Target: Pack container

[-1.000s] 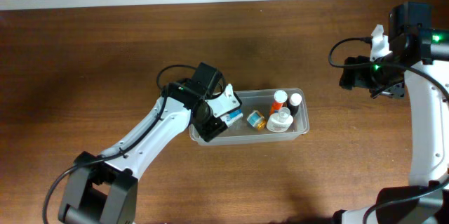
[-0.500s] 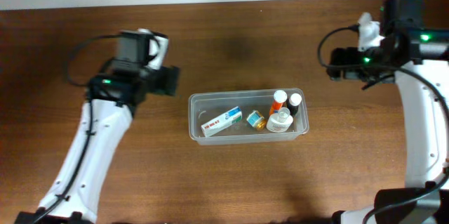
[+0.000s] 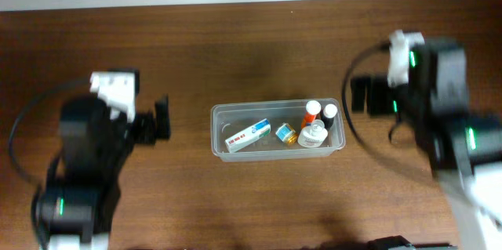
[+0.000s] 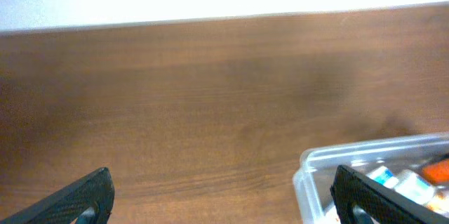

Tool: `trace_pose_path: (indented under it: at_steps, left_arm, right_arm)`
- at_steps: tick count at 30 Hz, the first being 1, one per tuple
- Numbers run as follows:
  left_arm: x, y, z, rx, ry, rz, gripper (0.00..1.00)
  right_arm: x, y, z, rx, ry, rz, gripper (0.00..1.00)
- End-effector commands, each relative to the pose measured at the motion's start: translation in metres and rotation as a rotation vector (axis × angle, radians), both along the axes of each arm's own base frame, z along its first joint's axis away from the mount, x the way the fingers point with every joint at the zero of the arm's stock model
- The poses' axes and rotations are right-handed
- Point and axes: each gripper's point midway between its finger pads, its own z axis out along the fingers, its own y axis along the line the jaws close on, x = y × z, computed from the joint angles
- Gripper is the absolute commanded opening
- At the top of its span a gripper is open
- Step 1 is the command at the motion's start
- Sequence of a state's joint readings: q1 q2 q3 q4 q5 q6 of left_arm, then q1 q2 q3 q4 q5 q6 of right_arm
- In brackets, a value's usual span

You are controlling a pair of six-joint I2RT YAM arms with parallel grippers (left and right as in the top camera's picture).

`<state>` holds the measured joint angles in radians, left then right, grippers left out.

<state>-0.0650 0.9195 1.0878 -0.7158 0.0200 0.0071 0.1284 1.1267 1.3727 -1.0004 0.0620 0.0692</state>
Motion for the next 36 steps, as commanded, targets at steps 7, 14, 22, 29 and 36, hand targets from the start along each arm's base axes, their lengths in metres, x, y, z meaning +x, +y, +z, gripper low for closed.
trace_pose_path:
  at_steps: [7, 14, 22, 29, 36]
  left_arm:
    - [-0.064, 0.005, -0.051, 0.015, -0.023, -0.006, 0.99]
    - [-0.088, 0.006, -0.086, 0.026, 0.149, -0.008, 0.99]
    - [-0.092, 0.007, -0.091, 0.027, 0.174, -0.008, 0.99]
    - [-0.092, 0.007, -0.091, 0.027, 0.174, -0.008, 0.99]
    - [-0.092, 0.007, -0.091, 0.027, 0.174, -0.008, 0.99]
  right_arm:
    - [-0.091, -0.025, -0.095, 0.030, -0.069, -0.140, 0.98]
    - [-0.105, -0.028, -0.152, 0.004, 0.050, -0.140, 0.98]
    - [-0.107, -0.028, -0.167, -0.008, 0.108, -0.140, 0.98]
    - [-0.103, -0.034, -0.135, 0.027, -0.126, -0.142, 0.99]
    - [-0.093, -0.032, -0.122, -0.027, -0.471, -0.053, 0.98]
